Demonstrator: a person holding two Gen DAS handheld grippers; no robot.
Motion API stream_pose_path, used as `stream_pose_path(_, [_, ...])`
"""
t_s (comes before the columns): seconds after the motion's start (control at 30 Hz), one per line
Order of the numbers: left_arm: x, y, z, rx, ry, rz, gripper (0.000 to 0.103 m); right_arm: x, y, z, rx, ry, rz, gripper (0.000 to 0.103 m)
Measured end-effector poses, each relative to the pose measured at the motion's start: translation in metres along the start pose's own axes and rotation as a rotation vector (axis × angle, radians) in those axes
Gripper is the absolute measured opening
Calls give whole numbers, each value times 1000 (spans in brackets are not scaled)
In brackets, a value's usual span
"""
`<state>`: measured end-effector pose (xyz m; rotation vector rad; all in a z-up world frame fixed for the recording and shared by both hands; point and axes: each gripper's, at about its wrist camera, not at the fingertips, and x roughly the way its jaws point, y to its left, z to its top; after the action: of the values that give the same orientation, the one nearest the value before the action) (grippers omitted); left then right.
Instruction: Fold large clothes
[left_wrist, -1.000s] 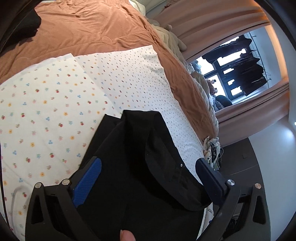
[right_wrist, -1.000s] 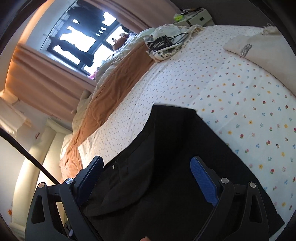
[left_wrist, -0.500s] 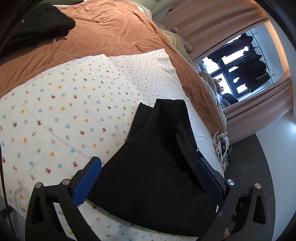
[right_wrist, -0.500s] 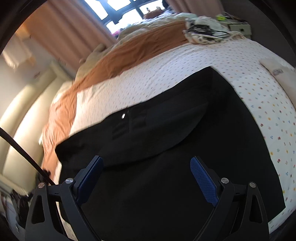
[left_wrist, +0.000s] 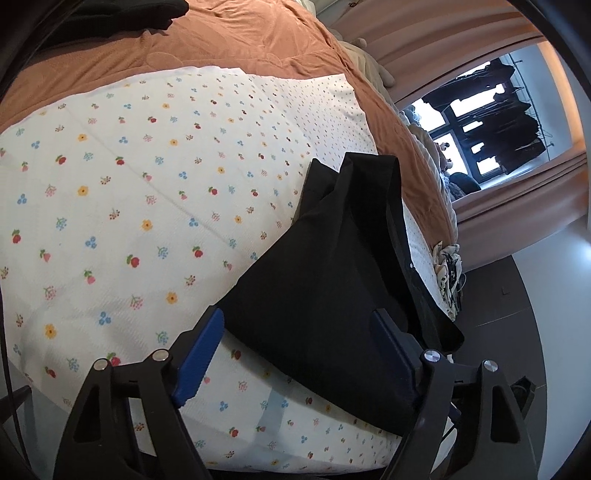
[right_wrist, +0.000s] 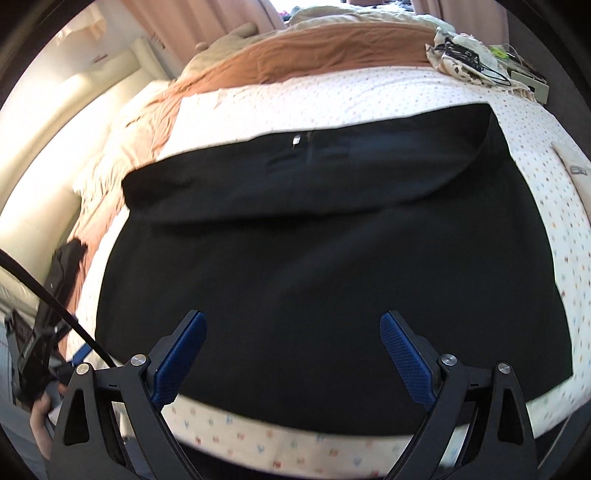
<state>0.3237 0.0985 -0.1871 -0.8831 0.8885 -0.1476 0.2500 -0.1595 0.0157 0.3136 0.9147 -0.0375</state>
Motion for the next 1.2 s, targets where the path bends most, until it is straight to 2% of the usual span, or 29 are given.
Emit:
stream_pose_path(0.17, [-4, 4, -10, 22, 17, -20, 71, -7, 25, -27, -81, 7, -56, 93])
stream_pose_path(0.23, [-5, 4, -12, 33, 22, -25, 66, -7, 29, -36, -87, 10, -74, 84])
stream_pose_path(0.33, [-6, 7, -15, 37, 30, -39, 65, -3, 35, -42, -85, 16, -79, 74])
stream_pose_path(0.47, [-5, 10, -16, 38, 40, -51, 64, 4, 45, -44, -104, 21, -84, 72])
stream_pose_path(0.53, [-4, 10, -15, 39, 45, -56, 64, 17, 47, -43, -99, 55, -78, 69])
stream_pose_path(0.6, [-1, 10, -14, 38, 50, -60, 64, 28, 43, -40, -92, 72, -100, 66])
stream_pose_path(0.83, [11, 10, -13, 34, 79, -60, 59, 61, 40, -24, -100, 94, -137, 66])
stream_pose_path(1.07, [17, 10, -5, 22, 65, -46, 59, 95, 33, 6, -104, 87, -173, 66])
stream_pose_path(1.13, [18, 10, -2, 14, 59, -41, 51, 106, 29, 23, -96, 86, -184, 60])
stream_pose_path(1.2, [20, 11, 1, -2, 50, -33, 51, 115, 26, 38, -91, 85, -194, 54])
